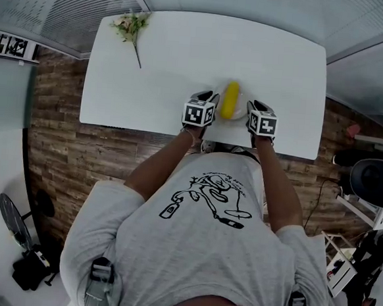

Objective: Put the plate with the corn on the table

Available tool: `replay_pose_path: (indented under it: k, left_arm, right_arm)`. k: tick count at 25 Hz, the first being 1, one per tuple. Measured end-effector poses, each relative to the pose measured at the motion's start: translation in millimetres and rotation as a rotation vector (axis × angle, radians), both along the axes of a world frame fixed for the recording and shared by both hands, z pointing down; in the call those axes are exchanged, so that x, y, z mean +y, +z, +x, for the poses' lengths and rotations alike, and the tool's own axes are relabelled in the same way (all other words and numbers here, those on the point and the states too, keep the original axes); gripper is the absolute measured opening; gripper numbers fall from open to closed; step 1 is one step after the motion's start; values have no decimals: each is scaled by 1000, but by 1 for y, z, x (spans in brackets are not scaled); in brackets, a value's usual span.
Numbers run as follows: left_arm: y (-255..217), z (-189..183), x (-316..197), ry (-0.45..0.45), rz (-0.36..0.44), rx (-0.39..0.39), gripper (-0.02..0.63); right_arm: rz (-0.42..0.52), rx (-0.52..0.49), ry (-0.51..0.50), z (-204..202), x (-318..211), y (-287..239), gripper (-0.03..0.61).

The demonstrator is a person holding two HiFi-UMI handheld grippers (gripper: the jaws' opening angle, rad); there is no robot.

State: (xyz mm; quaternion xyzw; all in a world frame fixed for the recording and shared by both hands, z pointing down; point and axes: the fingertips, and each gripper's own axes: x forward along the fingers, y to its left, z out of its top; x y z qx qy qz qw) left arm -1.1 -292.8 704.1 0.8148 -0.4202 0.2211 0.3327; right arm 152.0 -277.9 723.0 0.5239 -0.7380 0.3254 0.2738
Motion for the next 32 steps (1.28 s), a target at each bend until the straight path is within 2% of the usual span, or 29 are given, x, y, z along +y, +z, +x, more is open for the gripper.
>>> replay_pose_path:
  k: [4,10,18,28,32]
  left_arm:
    - [-41,6,1,55,139,17,110]
    - [-122,10,8,124,367,41,95]
    - [-231,0,24,109,590,108,74]
    - [-323,-16,43,72,728,186,61]
    - [-358,-25,50,33,785,213,36]
  right_arm:
    - [126,-7,-42,1,-3,-36,72]
    - [339,-26,-104,-9,3,-127,51]
    - [564,-28,-167,-27,22,-240,37]
    - [731,-100,-134,-28,46,-341,25]
    - [762,-135,-109,-20,56,-369,20]
